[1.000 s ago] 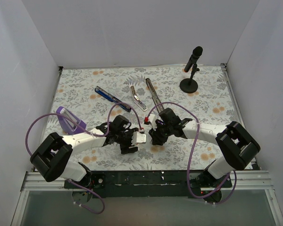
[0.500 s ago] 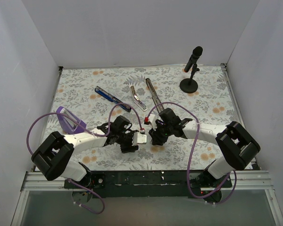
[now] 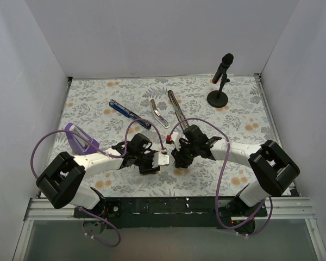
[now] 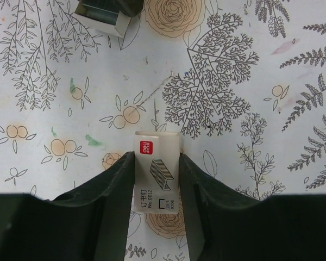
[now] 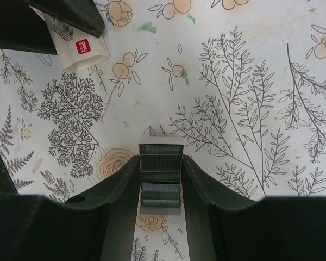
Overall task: Unload the staples from the stapler
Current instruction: Close the staple box at the center of the board.
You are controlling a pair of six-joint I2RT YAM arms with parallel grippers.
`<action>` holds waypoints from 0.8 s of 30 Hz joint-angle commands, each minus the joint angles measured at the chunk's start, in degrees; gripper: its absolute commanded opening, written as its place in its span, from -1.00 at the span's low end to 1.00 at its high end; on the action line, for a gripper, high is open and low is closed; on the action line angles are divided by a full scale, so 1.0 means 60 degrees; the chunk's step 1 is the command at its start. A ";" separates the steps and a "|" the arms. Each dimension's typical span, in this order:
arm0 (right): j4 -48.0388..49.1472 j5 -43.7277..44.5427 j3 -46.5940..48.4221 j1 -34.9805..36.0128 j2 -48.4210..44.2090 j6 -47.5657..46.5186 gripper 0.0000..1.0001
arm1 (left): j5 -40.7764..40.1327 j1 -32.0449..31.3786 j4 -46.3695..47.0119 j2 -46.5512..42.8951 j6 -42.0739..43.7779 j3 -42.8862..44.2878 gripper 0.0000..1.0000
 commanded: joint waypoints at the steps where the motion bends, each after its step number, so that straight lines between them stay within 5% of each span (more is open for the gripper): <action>1: 0.0312 -0.0208 -0.0060 -0.0051 -0.0280 0.0023 -0.16 | 0.0177 -0.0073 0.0199 -0.0294 0.0003 0.0084 -0.27; 13: 0.0341 -0.0267 -0.0045 -0.0066 -0.0236 0.0023 -0.16 | 0.0179 -0.0058 0.0111 -0.0601 -0.0231 0.0069 0.02; 20: 0.0399 -0.0574 -0.0045 -0.0051 -0.0192 0.0081 -0.16 | -0.0654 -0.0073 0.0199 -0.1873 -0.2104 0.0157 0.24; 21: 0.0385 -0.0574 -0.0031 -0.0037 -0.0192 0.0110 -0.16 | -0.0817 -0.0073 0.0228 -0.2093 -0.2745 0.0172 0.34; 22: 0.0414 -0.0589 -0.0031 -0.0022 -0.0192 0.0111 -0.16 | -0.1065 -0.0073 0.0243 -0.2400 -0.3085 0.0186 0.79; 24: 0.0458 -0.0648 -0.0060 0.0007 -0.0178 0.0183 -0.17 | -0.2438 -0.0073 0.0447 -0.3308 -0.4674 0.0172 0.96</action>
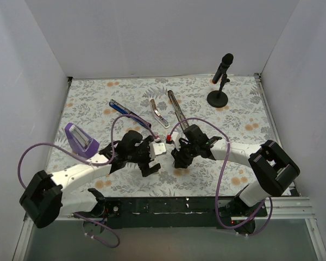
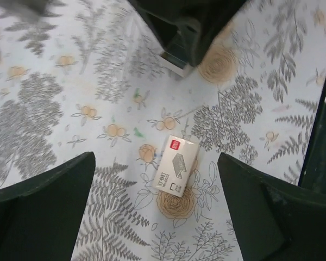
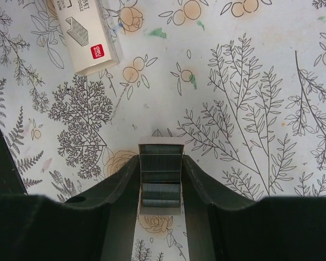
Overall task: Unload the staples from the stapler
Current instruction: Close the staple box at the center of the board.
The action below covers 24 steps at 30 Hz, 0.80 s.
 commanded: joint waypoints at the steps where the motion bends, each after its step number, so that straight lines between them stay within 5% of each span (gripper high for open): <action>1: 0.0447 -0.0327 -0.0060 0.0084 -0.0177 0.0184 -0.17 | -0.2198 -0.0047 0.0419 -0.1692 -0.3094 0.0273 0.96; 3: 0.0564 -0.0327 -0.0133 0.0157 -0.0192 0.0184 -0.17 | -0.4006 -0.0062 0.0303 -0.2367 -0.4017 0.0405 0.96; 7: 0.0711 -0.0225 -0.0148 0.0464 0.0056 0.0140 -0.17 | -0.7458 0.0098 -0.0940 -0.2677 -0.8900 0.1356 0.96; 12: 0.0580 0.0331 0.0042 0.0977 0.0408 -0.0123 -0.17 | -0.5005 0.1576 -0.2433 -0.1436 -1.0889 0.2689 0.96; 17: 0.0608 0.0654 0.0072 0.1168 0.0263 -0.0387 -0.17 | -0.2781 0.3171 -0.3214 -0.0685 -1.2297 0.3116 0.68; 24: 0.0814 0.0800 0.0071 0.1754 0.0262 -0.0914 -0.17 | -0.1574 0.3908 -0.3480 -0.0054 -1.2840 0.2429 0.43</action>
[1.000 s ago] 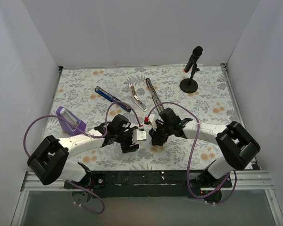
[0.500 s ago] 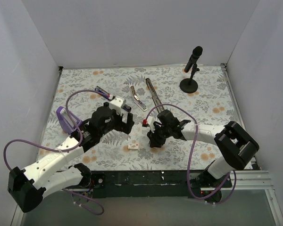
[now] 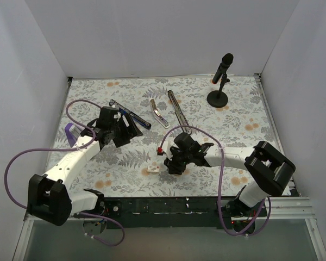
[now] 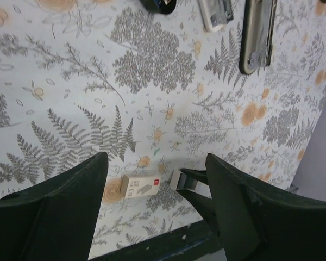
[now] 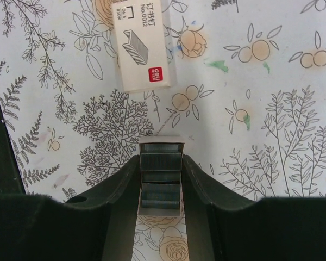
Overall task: Unload the staples from the stapler
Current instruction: Close the staple box at the center of the board.
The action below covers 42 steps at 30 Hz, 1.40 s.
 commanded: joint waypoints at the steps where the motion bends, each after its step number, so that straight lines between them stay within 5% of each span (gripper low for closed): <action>1: 0.0071 0.0298 0.0276 0.0497 0.0098 -0.0536 -0.17 | 0.1257 0.0054 -0.0298 -0.0084 -0.0648 -0.0827 0.43; 10: -0.0632 0.0914 0.1198 0.0996 0.0860 -0.0961 -0.17 | 0.2854 0.0039 0.1065 0.0296 -0.0971 -0.2632 0.25; 42: -0.1365 0.0372 0.1844 0.1480 0.1651 -0.1166 -0.17 | 0.3676 -0.0576 0.3043 0.1381 -0.1775 -0.4259 -0.24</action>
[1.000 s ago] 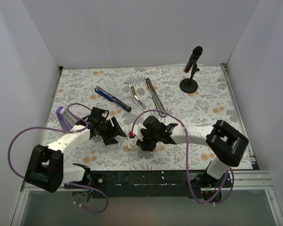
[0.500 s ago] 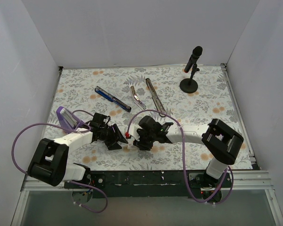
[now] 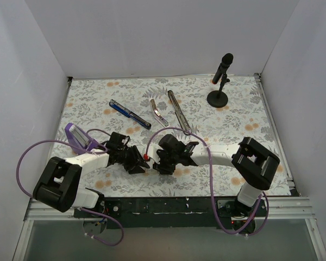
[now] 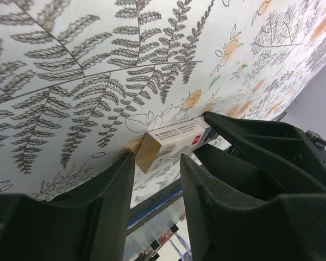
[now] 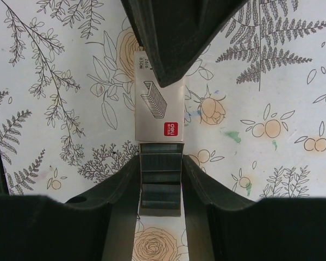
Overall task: Unload the staples from the stapler
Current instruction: Close the staple box at the center of the board.
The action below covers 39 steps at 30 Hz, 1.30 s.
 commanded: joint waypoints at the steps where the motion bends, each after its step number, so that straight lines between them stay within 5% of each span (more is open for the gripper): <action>1: -0.0651 -0.0506 0.0124 0.0154 0.0318 -0.0026 -0.17 | 0.0004 -0.0208 0.0187 0.0026 -0.0155 -0.0183 -0.24; 39: -0.0929 -0.0126 0.0813 0.0168 0.0670 0.0633 -0.18 | -0.0275 -0.0984 0.0480 0.0260 -0.0609 -0.0109 -0.35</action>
